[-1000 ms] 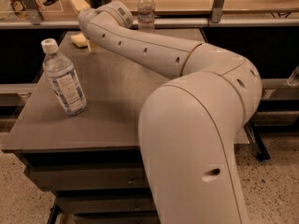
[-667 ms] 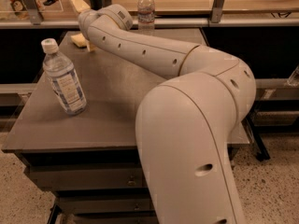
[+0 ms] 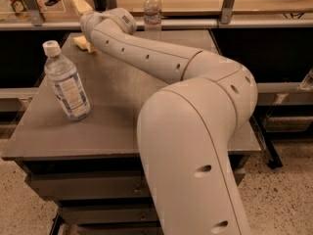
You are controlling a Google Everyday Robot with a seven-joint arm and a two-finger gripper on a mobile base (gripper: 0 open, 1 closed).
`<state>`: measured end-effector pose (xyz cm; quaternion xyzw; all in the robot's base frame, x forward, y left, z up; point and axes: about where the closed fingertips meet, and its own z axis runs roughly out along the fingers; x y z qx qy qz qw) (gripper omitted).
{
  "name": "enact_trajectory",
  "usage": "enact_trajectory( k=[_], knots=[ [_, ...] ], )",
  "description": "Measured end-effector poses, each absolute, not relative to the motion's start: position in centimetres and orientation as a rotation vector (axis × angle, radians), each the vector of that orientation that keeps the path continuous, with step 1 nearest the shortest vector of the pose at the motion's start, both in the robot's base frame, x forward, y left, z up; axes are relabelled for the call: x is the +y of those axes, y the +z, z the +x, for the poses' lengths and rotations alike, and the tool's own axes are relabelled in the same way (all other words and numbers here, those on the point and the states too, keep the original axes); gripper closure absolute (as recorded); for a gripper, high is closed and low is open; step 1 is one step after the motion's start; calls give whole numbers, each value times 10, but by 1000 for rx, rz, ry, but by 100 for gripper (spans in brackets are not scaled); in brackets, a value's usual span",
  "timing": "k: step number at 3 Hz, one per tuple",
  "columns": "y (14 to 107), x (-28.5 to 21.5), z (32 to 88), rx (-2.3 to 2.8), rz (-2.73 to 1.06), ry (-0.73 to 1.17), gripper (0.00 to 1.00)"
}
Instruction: Move sponge near blue plastic bottle
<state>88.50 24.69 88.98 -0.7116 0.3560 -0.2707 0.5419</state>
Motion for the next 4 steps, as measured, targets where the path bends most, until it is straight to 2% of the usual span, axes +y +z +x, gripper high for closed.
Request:
enact_trajectory(
  k=[1,2,4],
  knots=[
    [888,252,886,842,-1685,-630,0],
    [884,258,885,836,-1694,-612,17],
    [875,260,881,832,-1721,-569,63]
  ],
)
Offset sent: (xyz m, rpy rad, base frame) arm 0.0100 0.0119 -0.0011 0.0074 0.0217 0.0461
